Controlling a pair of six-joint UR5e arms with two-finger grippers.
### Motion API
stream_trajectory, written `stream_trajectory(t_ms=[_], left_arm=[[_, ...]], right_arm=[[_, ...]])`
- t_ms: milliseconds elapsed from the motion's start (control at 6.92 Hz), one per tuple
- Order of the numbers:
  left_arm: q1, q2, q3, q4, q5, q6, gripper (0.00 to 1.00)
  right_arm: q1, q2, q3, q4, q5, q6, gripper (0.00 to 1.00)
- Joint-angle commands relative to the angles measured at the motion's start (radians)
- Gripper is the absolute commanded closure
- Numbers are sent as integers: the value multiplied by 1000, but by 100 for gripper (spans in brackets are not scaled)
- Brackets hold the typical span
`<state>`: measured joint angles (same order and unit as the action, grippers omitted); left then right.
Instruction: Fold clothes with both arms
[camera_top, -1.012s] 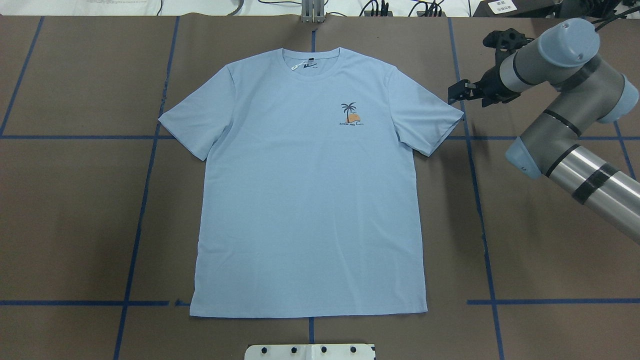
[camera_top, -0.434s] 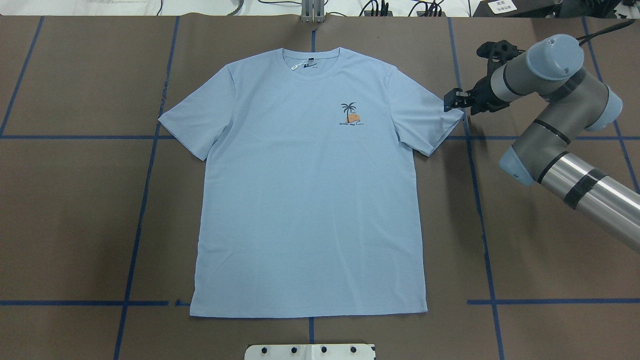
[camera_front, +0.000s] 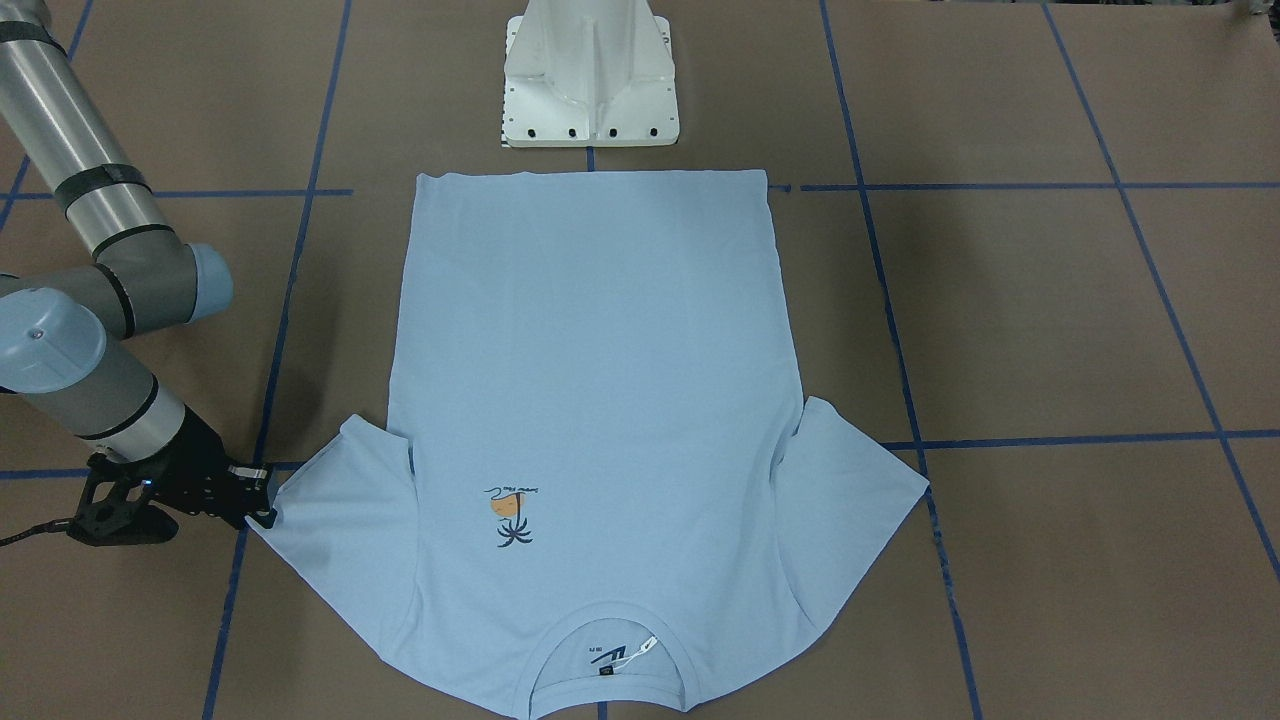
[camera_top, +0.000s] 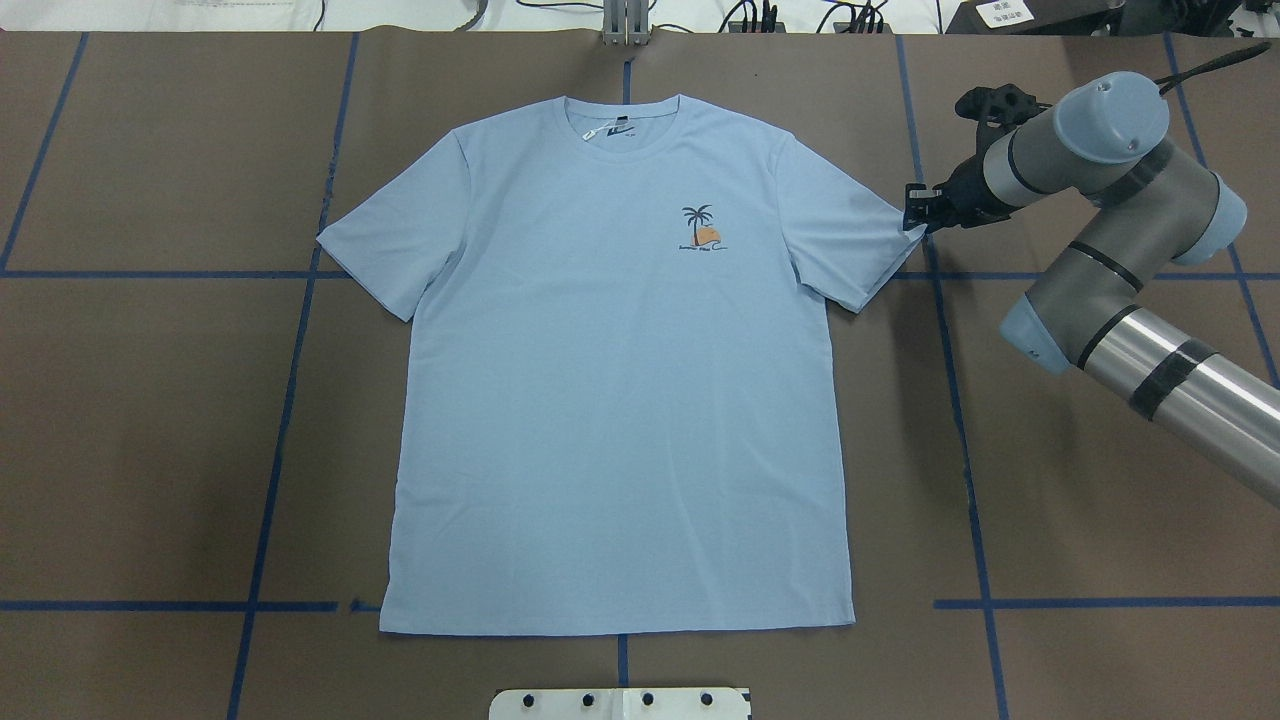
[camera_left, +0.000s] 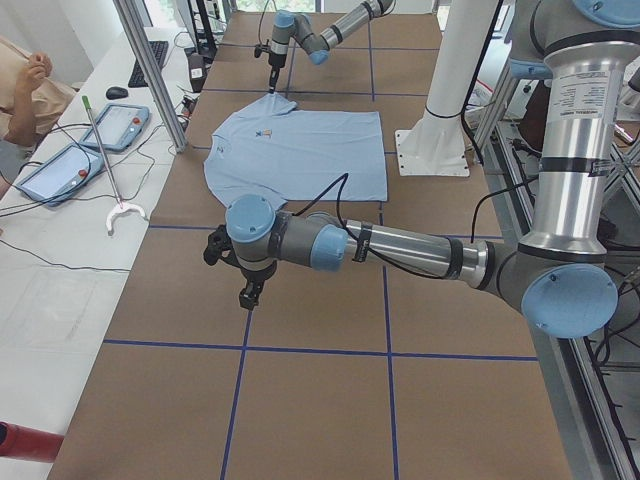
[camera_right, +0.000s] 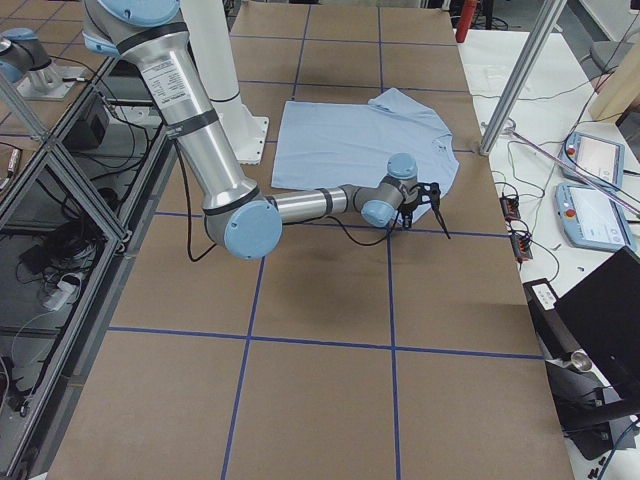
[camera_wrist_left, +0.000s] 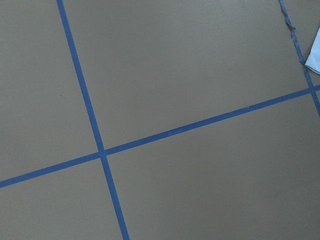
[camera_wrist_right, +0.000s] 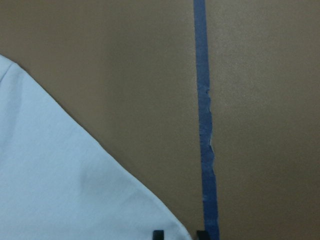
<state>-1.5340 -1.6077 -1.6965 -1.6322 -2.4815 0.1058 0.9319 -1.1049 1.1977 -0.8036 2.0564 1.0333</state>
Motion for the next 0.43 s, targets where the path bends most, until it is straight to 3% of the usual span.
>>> stream_trajectory(t_ms=[0,289], left_arm=[[0,0,-15,3,-7,-2,0],[0,11,-28,3,-16,-3,0]], right_arm=[[1,2,25,0,19,28,100],[-59,87,68,-8,39,282,100]])
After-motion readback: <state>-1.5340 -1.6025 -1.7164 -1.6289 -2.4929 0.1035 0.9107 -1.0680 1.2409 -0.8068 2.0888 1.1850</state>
